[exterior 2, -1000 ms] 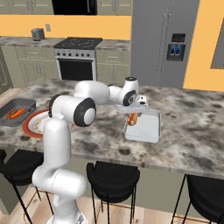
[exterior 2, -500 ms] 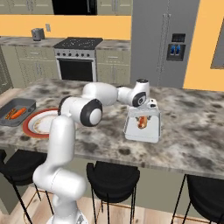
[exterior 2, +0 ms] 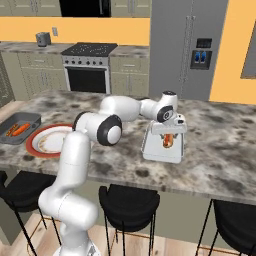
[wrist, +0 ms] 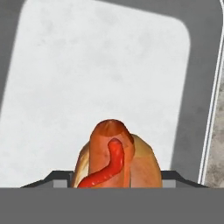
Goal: Place one cooked food and one vegetable from the large plate to each tupperware container.
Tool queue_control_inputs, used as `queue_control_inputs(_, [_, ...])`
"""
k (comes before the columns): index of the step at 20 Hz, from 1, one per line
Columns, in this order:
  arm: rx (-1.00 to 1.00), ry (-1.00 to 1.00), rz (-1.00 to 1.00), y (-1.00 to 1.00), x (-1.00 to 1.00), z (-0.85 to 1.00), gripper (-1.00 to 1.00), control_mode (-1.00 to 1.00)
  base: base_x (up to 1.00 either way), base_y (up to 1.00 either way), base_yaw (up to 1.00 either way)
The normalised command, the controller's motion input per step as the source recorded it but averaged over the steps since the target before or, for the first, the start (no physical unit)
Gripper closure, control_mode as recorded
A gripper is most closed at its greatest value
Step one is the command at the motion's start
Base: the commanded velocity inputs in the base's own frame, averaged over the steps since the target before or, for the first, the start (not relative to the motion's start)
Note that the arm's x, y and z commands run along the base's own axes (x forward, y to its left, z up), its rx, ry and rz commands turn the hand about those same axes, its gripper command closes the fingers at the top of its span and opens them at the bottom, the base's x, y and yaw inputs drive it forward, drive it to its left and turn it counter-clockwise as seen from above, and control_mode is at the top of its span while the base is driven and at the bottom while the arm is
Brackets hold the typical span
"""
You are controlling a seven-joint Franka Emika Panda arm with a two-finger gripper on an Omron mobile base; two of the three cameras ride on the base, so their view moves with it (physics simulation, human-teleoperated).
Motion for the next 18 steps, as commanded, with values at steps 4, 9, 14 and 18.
queue_control_inputs(4, [0.00,0.00,0.00,0.00,0.00,0.00,-1.00,-1.00,0.00,0.00,0.00])
queue_control_inputs(9, [0.00,0.00,0.00,0.03,0.00,0.00,-1.00,-1.00,0.00,0.00,0.00])
queue_control_inputs(14, [-0.03,-0.01,0.00,0.55,-0.39,0.22,-1.00,-1.00,0.00,0.00,0.00])
queue_control_inputs(18, [0.02,-0.06,0.00,1.00,-0.68,0.76,-1.00,-1.00,0.00,0.00,0.00])
